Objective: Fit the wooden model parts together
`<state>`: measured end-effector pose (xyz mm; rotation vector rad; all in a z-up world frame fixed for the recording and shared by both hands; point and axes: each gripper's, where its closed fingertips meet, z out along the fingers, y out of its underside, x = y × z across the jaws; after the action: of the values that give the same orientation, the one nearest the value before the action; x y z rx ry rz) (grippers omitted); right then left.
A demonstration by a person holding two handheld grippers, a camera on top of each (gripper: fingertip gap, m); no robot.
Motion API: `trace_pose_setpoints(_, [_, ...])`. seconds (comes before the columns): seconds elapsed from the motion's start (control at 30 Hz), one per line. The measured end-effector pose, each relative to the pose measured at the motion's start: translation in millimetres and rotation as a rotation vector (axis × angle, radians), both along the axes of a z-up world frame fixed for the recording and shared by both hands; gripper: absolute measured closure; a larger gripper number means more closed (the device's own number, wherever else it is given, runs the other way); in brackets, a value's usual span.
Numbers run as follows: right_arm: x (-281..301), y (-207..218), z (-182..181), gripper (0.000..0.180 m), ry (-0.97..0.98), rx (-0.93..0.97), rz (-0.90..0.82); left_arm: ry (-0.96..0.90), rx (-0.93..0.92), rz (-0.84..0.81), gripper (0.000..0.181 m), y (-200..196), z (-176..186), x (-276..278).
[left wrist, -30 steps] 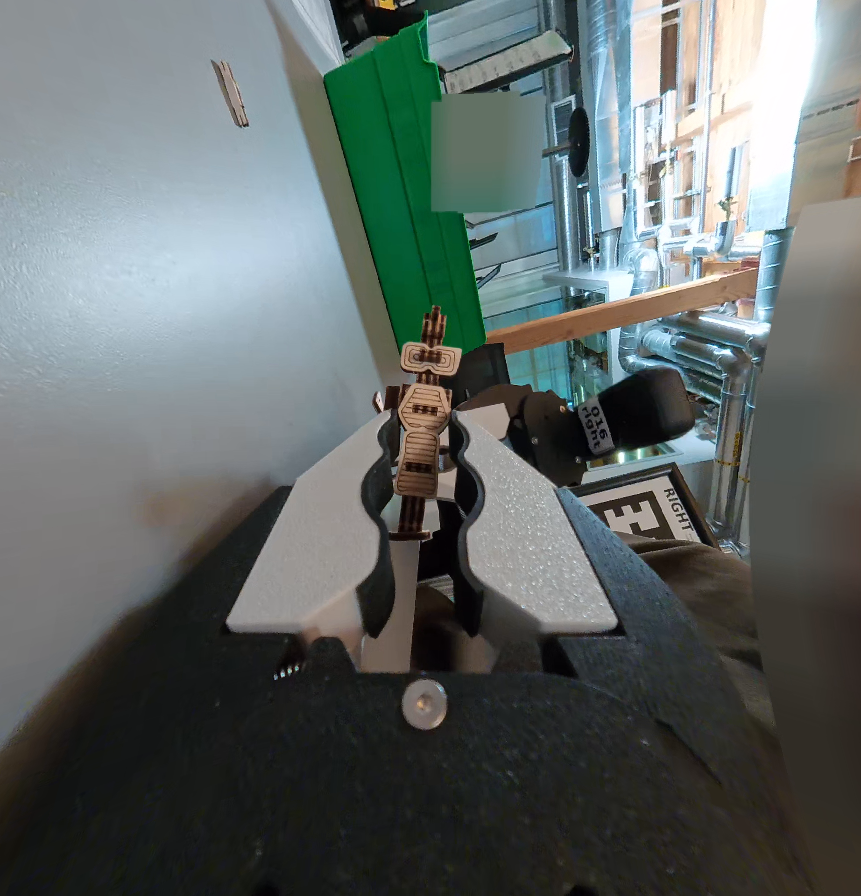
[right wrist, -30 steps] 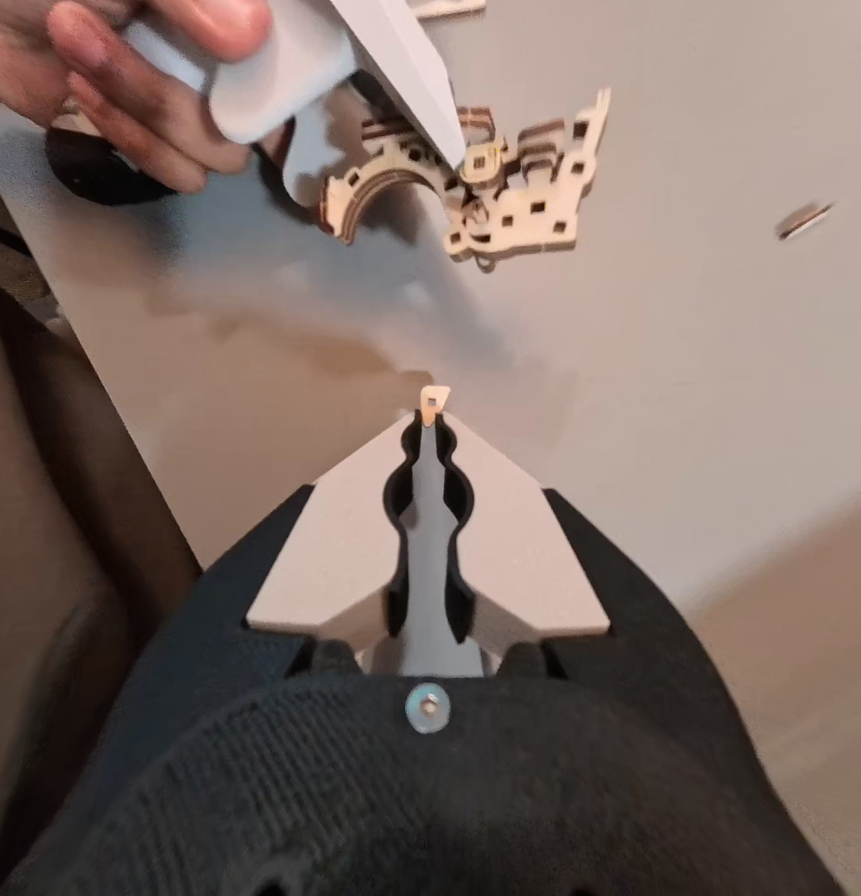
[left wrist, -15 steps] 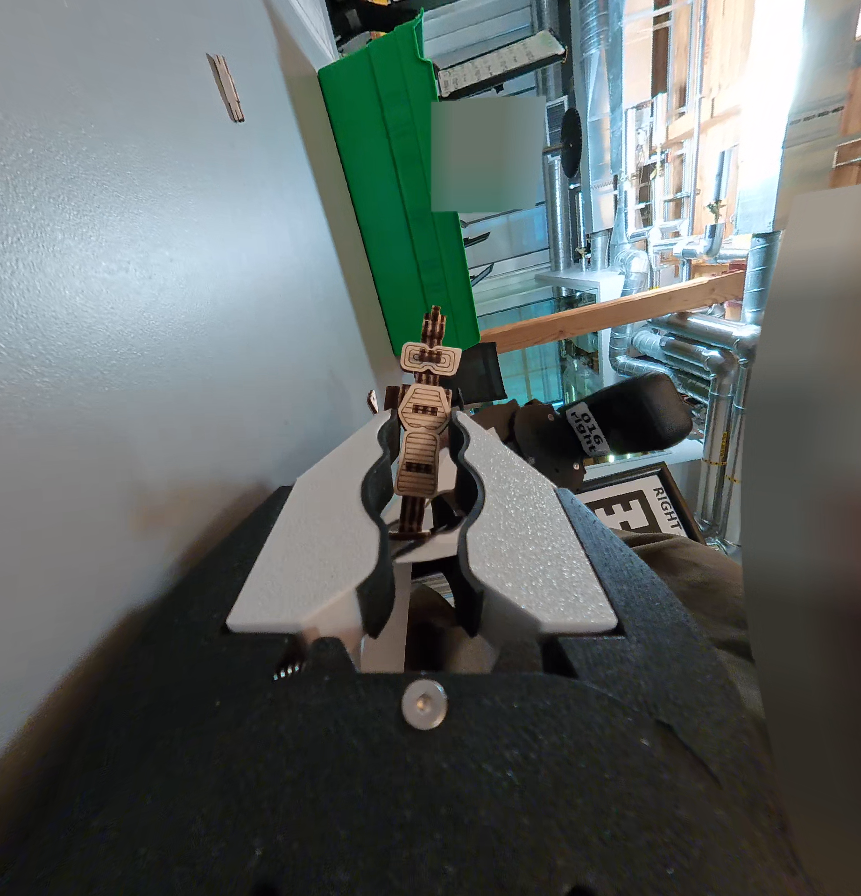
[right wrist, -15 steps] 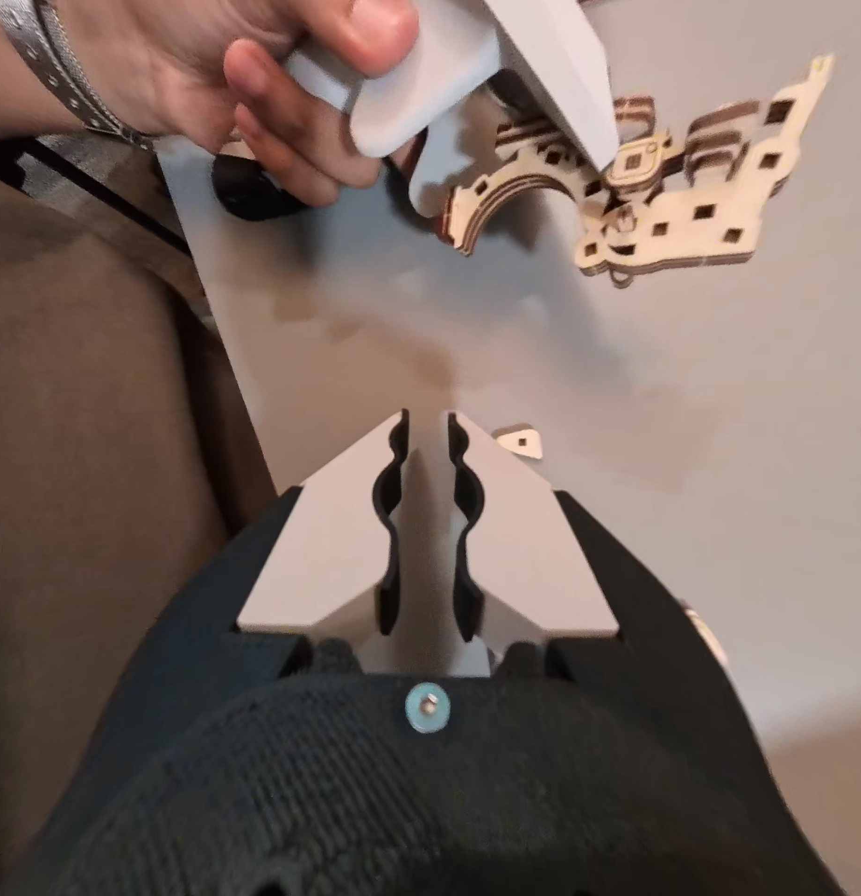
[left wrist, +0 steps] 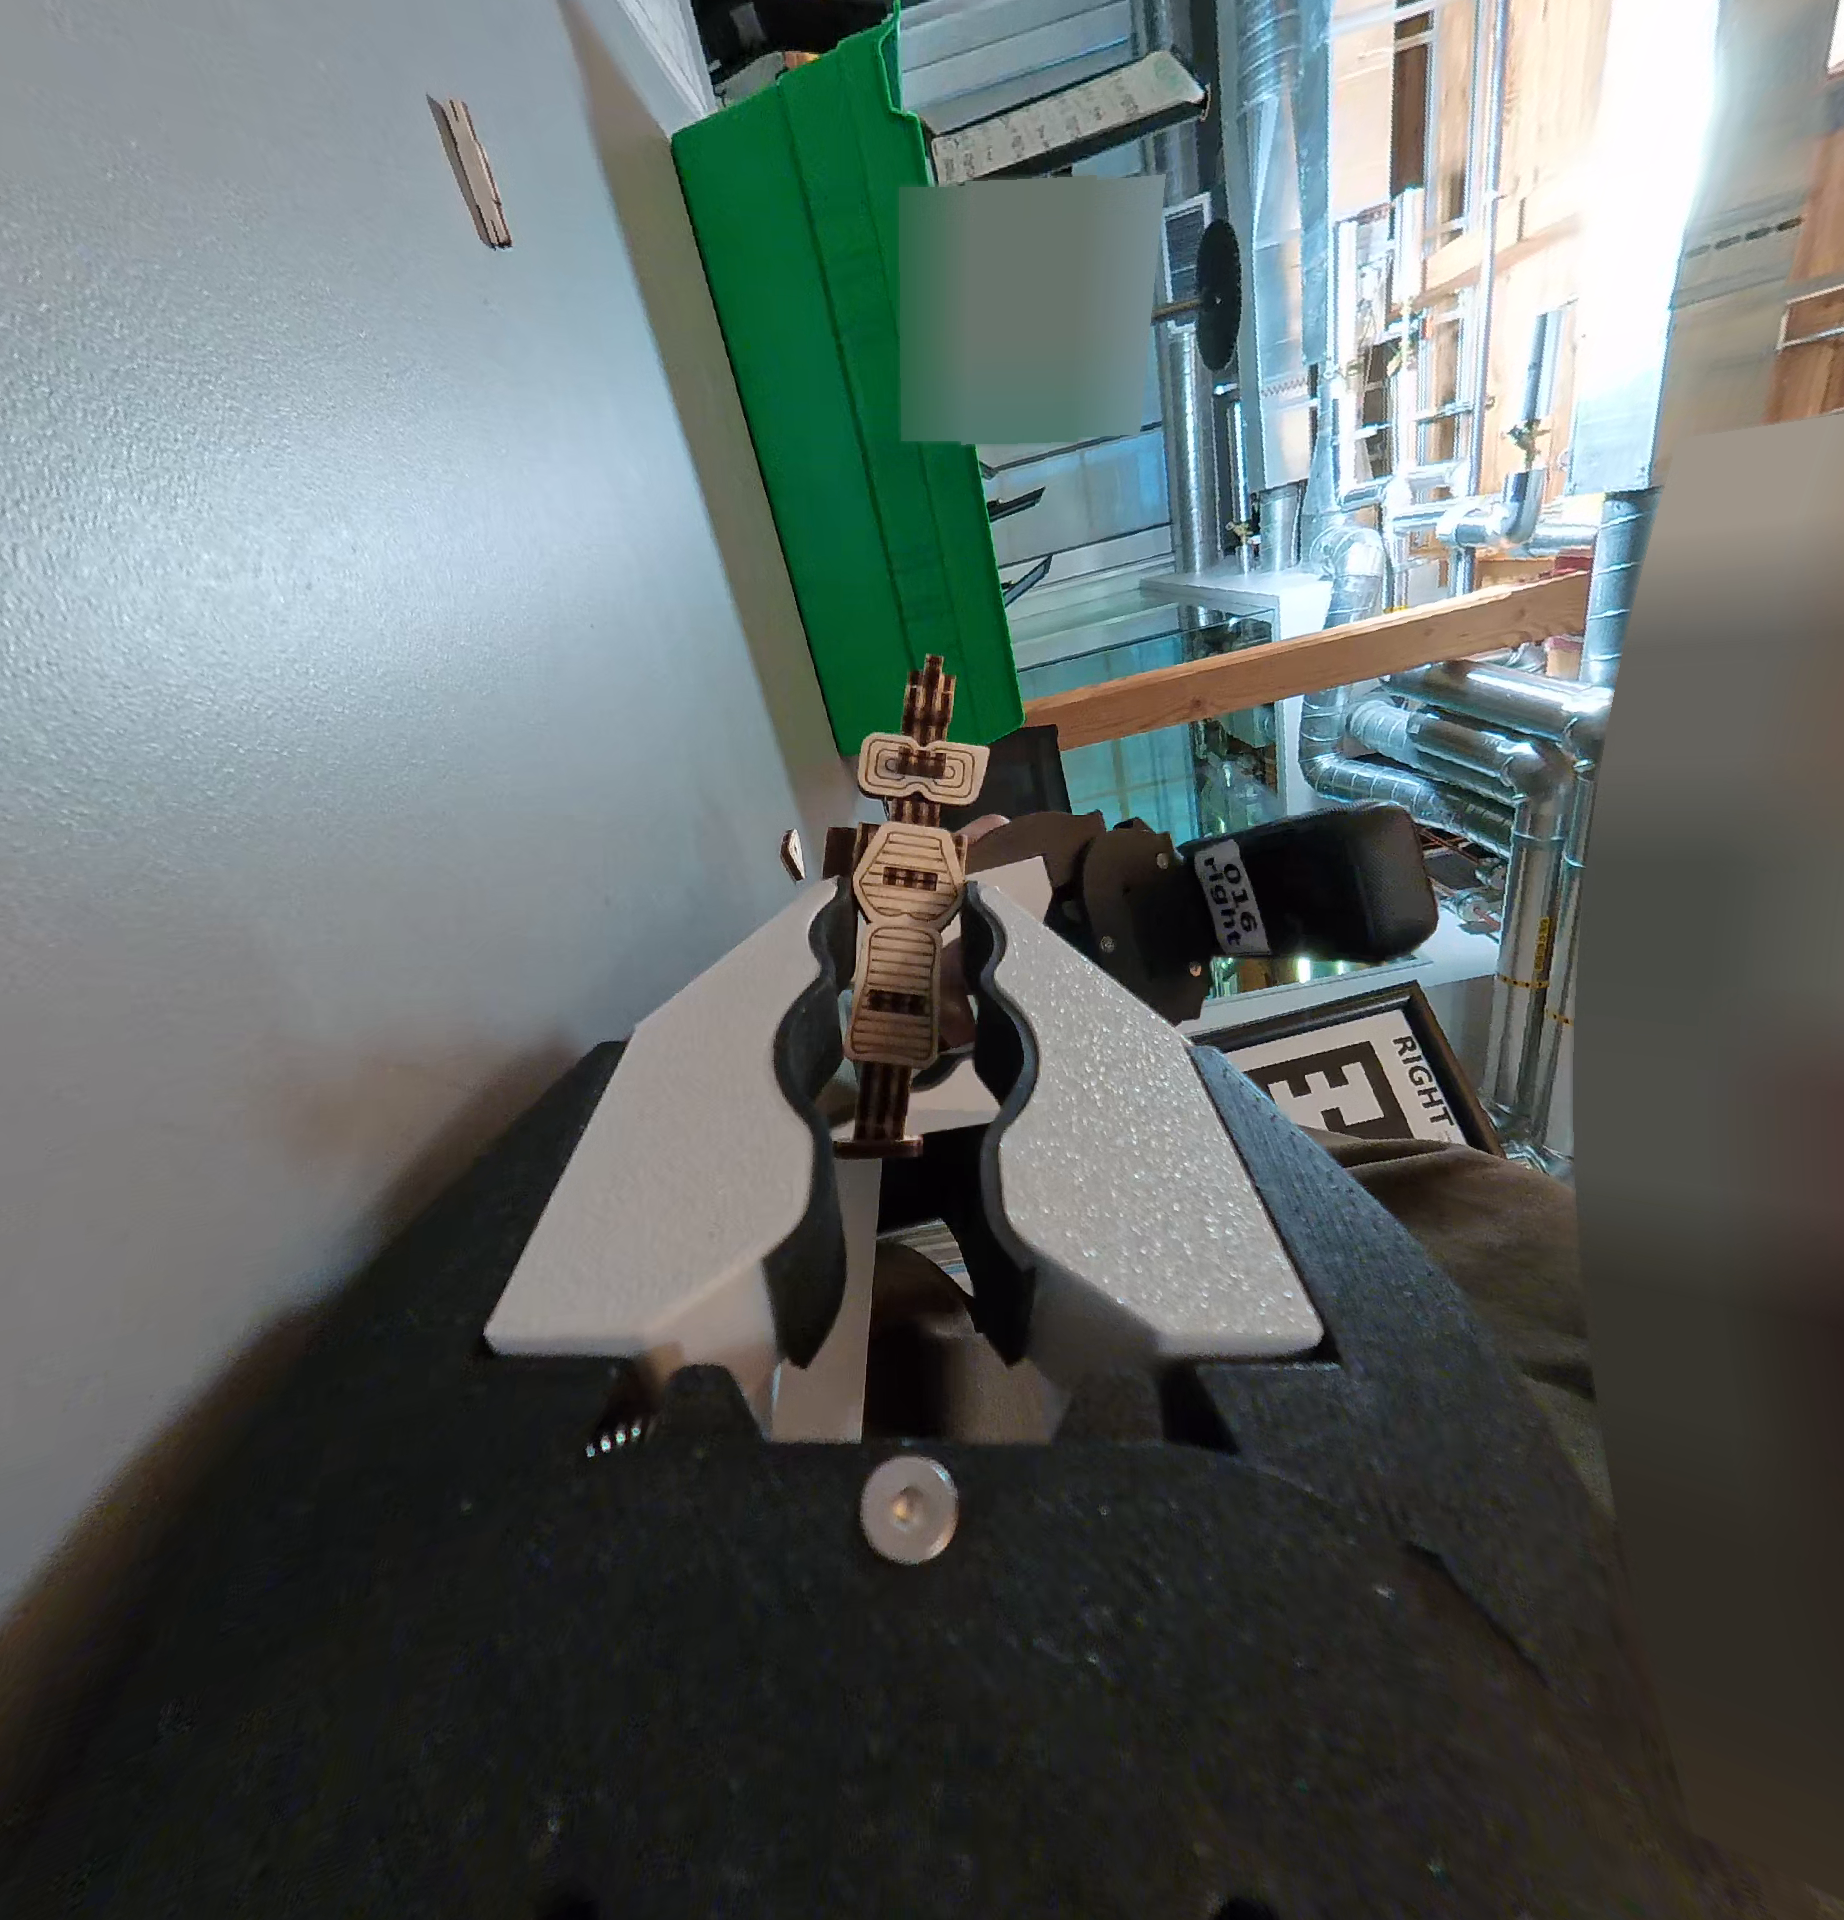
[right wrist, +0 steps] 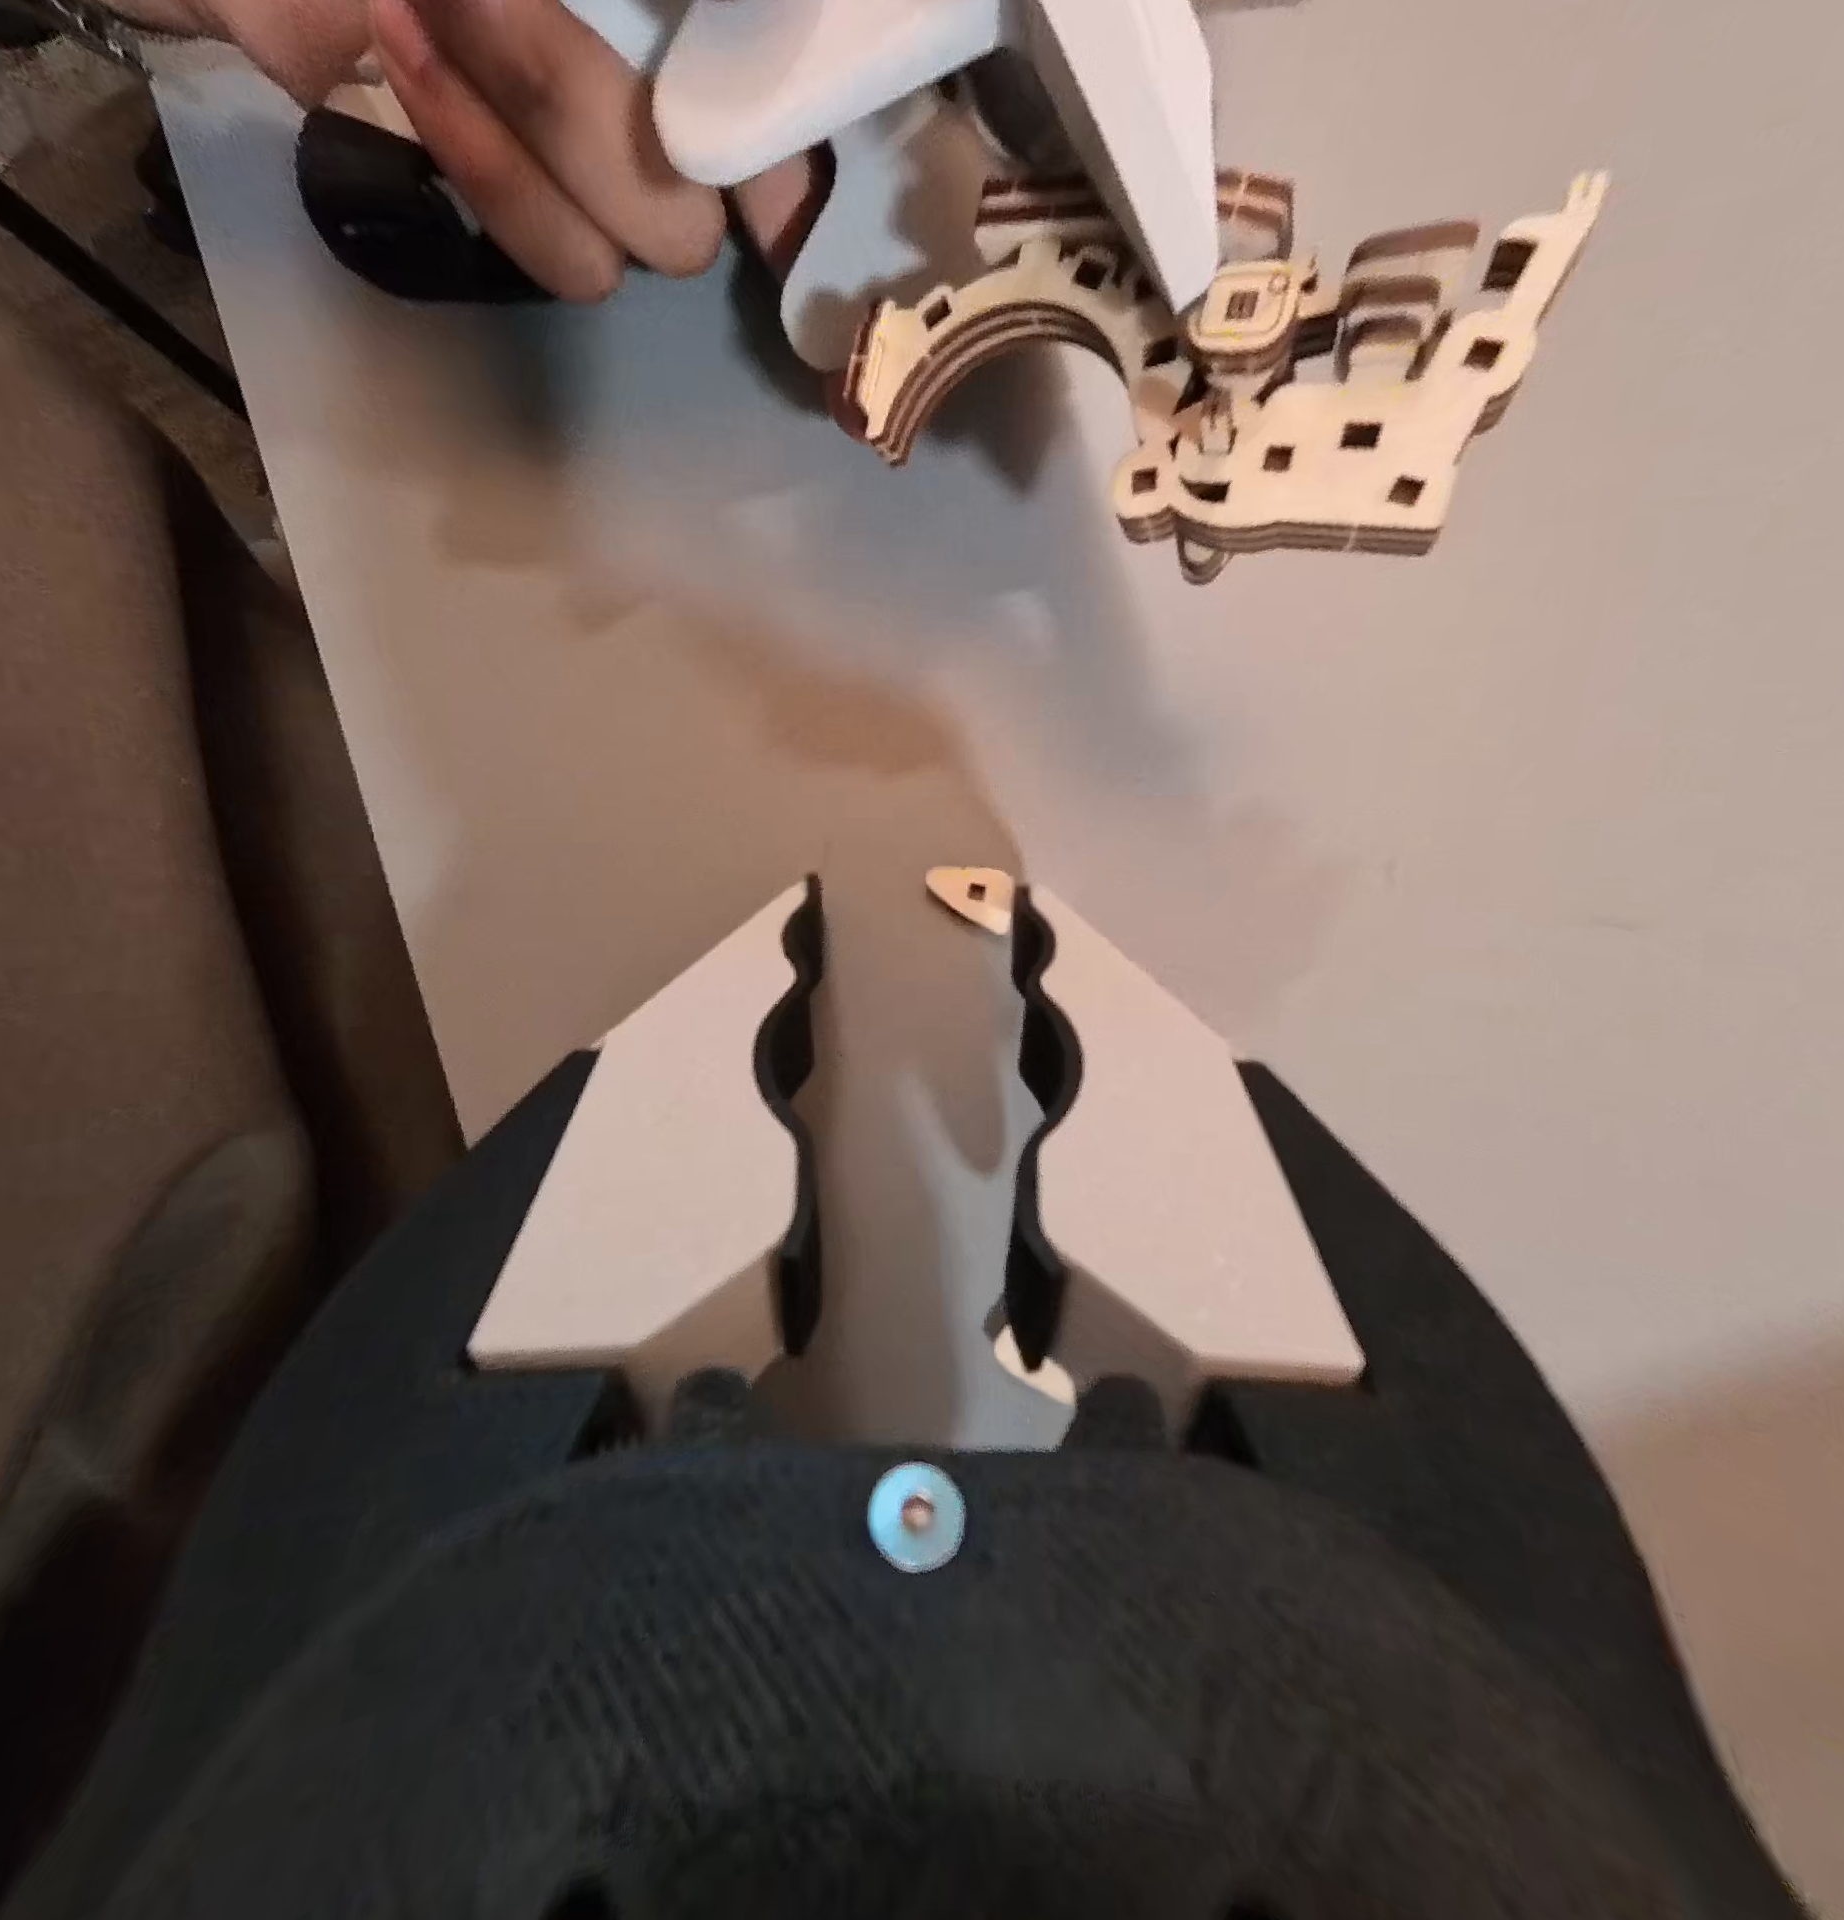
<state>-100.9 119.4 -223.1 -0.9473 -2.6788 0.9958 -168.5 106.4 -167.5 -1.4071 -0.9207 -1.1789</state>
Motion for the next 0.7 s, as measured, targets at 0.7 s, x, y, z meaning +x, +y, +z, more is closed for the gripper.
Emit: trace_pose_setpoints(0.7, [4, -1, -2, 0.170, 0.004, -0.004, 0.043, -0.004, 0.003, -0.003, 0.165, 0, 0, 0])
